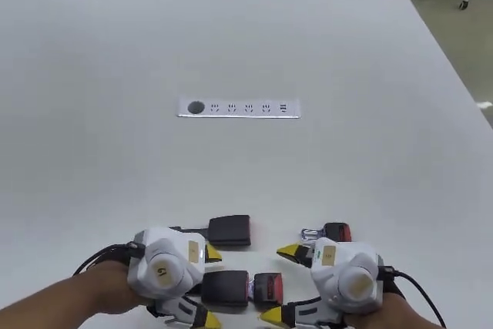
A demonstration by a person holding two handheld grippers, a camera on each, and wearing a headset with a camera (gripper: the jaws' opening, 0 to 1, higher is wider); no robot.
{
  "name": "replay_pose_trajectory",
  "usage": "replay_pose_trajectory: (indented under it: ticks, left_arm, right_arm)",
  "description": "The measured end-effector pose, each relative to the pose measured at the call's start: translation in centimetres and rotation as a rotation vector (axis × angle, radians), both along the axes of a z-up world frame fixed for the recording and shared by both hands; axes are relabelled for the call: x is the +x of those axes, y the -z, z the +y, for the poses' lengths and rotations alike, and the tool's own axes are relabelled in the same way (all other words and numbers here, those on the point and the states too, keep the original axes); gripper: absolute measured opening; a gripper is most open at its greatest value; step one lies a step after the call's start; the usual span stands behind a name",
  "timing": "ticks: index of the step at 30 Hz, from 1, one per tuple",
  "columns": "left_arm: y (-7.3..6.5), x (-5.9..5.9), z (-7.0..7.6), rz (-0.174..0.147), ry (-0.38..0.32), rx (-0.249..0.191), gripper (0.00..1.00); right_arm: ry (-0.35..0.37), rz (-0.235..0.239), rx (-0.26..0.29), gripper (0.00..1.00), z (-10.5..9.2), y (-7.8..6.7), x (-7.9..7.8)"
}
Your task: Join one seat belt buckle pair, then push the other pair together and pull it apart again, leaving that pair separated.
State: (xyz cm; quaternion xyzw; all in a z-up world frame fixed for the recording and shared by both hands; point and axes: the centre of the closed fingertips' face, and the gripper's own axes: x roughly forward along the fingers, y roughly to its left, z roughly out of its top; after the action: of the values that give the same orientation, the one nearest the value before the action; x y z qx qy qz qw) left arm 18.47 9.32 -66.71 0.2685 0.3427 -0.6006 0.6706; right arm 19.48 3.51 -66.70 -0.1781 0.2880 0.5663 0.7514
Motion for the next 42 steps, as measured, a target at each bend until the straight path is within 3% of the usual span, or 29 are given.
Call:
replay_pose_trajectory:
  ticks: [12,17,24,38,42]
  left_arm:
    - [-2.4,2.2,0.2,-0.038,-0.067,-0.034,0.62]
    - [-3.1,3.2,0.3,-0.049,-0.084,-0.037,0.62]
    - [-3.7,4.8,0.5,-0.058,-0.104,-0.043,0.64]
    - [-2.7,9.0,0.2,-0.047,-0.147,-0.083,0.63]
    - [-2.3,9.5,-0.1,-0.036,-0.149,-0.09,0.63]
  right_arm:
    - [0.042,-0.026,-0.018,0.61,-4.5,-1.8,1.3]
    - [0.074,-0.049,-0.048,0.61,-7.5,-2.5,2.9]
    - [0.095,-0.067,-0.084,0.62,-10.7,-2.3,5.2]
    - [0.074,-0.002,-0.095,0.65,-11.8,-1.0,7.0]
    - [0.066,0.02,-0.099,0.65,-11.8,-0.6,7.5]
